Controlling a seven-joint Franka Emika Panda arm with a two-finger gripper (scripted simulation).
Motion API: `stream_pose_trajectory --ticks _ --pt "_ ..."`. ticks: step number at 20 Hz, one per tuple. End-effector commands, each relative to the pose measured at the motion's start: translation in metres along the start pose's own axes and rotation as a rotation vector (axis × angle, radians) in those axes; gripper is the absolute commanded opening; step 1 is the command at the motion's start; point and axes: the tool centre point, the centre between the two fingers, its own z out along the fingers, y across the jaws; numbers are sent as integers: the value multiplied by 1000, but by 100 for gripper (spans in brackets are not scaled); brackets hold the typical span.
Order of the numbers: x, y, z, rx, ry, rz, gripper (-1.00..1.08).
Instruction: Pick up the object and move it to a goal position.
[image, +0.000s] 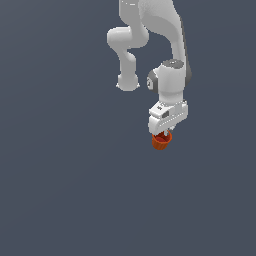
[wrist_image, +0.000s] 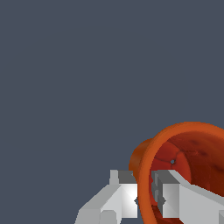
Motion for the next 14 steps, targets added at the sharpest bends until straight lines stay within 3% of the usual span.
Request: stream_pose_trajectory --ticks 1,7,14 --pt "7 -15 -5 -1 1 1 -100" --pt "18 -38 -11 -2 0 1 -100" --pt "22 -44 -12 -2 0 0 -100"
